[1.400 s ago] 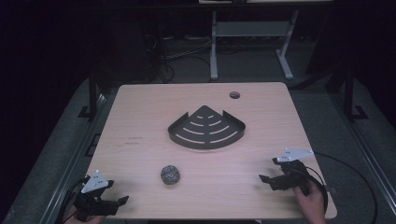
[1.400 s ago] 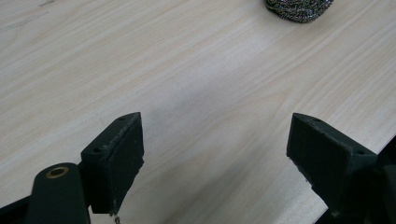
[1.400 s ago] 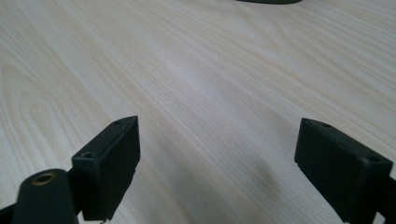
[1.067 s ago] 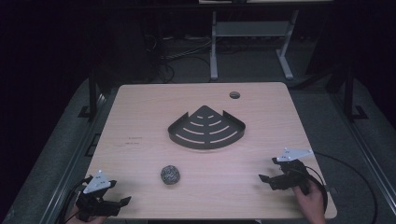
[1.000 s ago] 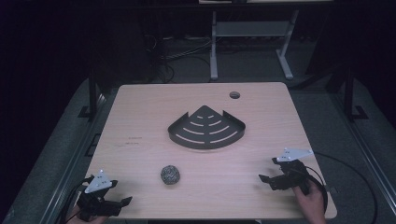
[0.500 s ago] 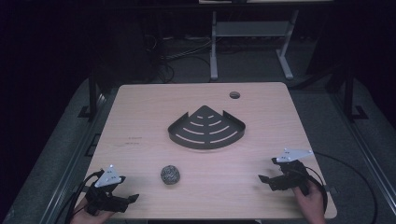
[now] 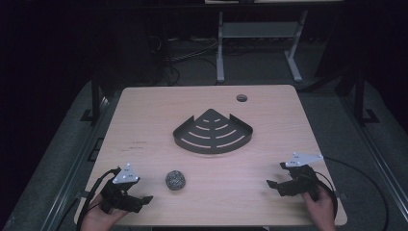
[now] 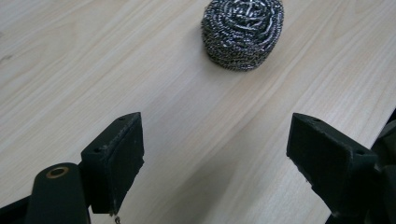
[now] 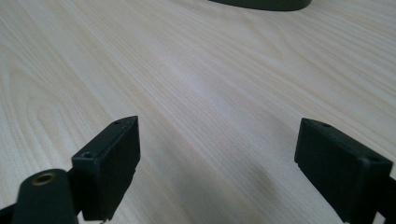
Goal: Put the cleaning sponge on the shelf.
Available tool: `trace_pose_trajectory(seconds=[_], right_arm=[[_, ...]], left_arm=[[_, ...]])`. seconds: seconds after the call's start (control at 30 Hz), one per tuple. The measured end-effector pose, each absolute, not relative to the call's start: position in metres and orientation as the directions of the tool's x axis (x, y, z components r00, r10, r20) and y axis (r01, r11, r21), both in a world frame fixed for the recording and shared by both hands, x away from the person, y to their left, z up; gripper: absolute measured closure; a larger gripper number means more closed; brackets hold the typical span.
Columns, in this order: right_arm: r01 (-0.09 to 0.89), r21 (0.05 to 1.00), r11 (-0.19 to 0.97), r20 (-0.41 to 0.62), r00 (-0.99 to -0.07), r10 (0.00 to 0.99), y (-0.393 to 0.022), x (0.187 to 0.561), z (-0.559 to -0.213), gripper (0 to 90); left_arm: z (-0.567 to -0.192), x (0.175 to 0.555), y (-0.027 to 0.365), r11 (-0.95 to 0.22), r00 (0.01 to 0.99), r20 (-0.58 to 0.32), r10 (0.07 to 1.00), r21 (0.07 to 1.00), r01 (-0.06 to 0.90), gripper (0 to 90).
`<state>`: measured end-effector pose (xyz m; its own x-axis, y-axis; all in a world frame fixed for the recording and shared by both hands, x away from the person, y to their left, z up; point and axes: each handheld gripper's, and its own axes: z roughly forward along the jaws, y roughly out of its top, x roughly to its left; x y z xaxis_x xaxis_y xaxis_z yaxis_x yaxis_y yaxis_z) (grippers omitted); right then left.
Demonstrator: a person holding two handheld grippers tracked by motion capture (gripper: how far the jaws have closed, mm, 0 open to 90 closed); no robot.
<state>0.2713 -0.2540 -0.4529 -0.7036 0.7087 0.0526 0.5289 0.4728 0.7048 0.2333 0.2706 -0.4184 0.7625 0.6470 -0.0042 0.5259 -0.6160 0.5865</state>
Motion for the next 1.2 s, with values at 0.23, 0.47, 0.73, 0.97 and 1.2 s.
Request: trace_pose_trajectory(seconds=[0.23, 0.47, 0.73, 0.97, 1.2], right_arm=[[0.526, 0.703, 0.479, 0.051, -0.709, 0.703, -0.252, 0.272, -0.453, 13.9], [0.526, 0.704, 0.477, 0.057, -0.711, 0.701, -0.251, 0.273, -0.453, 13.9], [0.523, 0.702, 0.483, 0.054, -0.715, 0.697, -0.248, 0.273, -0.452, 13.9], [0.524, 0.709, 0.472, 0.058, -0.71, 0.702, -0.25, 0.273, -0.451, 13.9], [0.524, 0.707, 0.475, 0.057, -0.712, 0.7, -0.249, 0.273, -0.452, 13.9]], left_arm=[[-0.417, 0.239, 0.262, -0.63, 0.775, -0.007, 0.632, 0.578, 0.52, 18.3], [-0.416, 0.248, 0.247, -0.652, 0.797, -0.01, 0.604, 0.568, 0.502, 18.3], [-0.415, 0.256, 0.235, -0.667, 0.808, -0.011, 0.59, 0.558, 0.494, 18.3], [-0.417, 0.26, 0.228, -0.683, 0.816, -0.009, 0.577, 0.542, 0.489, 18.3], [-0.417, 0.266, 0.221, -0.689, 0.822, -0.012, 0.57, 0.537, 0.486, 18.3]])
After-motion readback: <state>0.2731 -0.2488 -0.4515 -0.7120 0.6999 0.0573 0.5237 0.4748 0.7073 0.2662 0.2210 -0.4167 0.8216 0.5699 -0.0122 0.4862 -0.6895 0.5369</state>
